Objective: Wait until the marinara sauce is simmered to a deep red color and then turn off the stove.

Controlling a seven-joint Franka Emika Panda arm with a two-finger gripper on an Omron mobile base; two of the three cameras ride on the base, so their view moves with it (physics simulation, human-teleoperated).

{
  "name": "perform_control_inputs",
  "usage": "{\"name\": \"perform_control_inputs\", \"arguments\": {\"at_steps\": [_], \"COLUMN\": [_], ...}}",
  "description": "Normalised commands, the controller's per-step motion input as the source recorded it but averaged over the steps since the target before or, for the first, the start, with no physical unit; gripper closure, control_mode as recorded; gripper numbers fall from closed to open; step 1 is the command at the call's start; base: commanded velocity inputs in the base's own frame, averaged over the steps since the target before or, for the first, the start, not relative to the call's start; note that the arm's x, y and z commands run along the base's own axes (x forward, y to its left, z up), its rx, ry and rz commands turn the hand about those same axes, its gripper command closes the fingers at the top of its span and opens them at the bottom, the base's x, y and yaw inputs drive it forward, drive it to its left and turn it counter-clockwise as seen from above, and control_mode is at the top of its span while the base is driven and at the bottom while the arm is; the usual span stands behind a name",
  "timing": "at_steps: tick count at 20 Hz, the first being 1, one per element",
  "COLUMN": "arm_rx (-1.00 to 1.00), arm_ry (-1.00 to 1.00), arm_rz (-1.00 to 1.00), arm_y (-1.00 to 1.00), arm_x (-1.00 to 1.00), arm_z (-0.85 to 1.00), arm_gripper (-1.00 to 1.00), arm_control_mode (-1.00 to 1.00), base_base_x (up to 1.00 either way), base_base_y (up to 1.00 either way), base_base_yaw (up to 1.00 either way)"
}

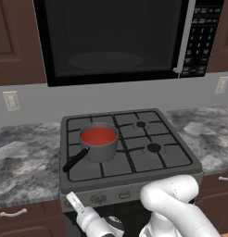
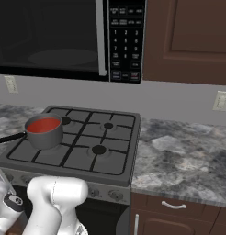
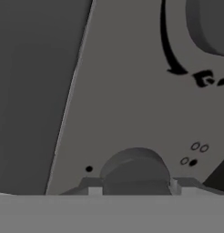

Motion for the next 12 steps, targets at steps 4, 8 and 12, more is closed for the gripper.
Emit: {"name": "perform_control_inputs", "arguments": {"at_steps": [4,8,12], "arm_rx": [0.21,0.20,0.11], "arm_ry": [0.00,0.00,0.00], "arm_rz": [-0.31,-0.34,-0.34], "arm_y": [0.31,0.22,0.11], "arm_x": [-0.20,-0.14,0.00], "arm_z": [-0.14,-0.11,-0.05], "arm_gripper": [1.00,1.00,1.00], "arm_control_mode": [-1.00,-1.00,-1.00], "base_base_x": [0.00,0.00,0.00], "base_base_y": [0.00,0.00,0.00], "base_base_yaw": [0.00,0.00,0.00]}}
